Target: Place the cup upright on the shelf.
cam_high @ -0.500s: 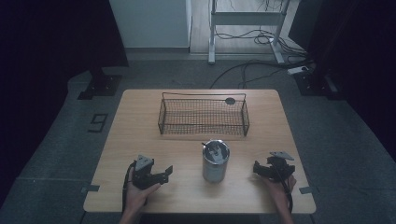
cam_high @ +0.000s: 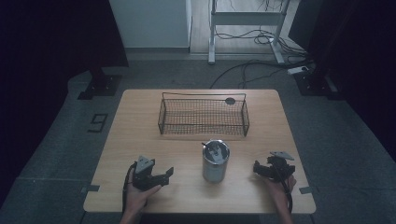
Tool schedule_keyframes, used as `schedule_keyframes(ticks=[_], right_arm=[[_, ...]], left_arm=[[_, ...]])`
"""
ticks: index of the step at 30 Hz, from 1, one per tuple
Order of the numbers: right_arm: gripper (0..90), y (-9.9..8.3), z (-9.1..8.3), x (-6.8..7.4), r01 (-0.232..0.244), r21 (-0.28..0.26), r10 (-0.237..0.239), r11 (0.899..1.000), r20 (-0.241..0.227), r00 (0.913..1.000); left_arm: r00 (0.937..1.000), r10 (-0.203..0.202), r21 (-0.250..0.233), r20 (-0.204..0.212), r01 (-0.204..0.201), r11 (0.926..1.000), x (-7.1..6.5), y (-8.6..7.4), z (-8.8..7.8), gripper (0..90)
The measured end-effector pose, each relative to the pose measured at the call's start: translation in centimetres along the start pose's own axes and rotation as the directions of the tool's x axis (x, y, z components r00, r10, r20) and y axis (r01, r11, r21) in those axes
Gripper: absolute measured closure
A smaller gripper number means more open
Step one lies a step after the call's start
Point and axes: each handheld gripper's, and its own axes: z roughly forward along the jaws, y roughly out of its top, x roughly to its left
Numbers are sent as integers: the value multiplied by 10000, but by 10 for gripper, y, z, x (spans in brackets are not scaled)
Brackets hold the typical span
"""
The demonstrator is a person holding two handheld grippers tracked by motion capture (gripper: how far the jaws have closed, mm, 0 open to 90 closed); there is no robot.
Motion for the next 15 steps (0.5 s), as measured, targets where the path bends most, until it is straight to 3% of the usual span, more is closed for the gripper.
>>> schedule_keyframes(ticks=[9,12,15], right_arm=[[0,0,0,0,9,0,-9,10000,-1,10000],[0,0,0,0,13,-1,-13,10000,-3,10000],[0,0,0,0,9,-2,-9,10000,1,10000]], left_arm=[[9999,47,-285,91,-44,9996,-9,14,-10,120],[9993,251,-252,284,-244,9994,-17,26,-10,110],[9981,425,-565,450,-400,9976,-23,36,-14,85]])
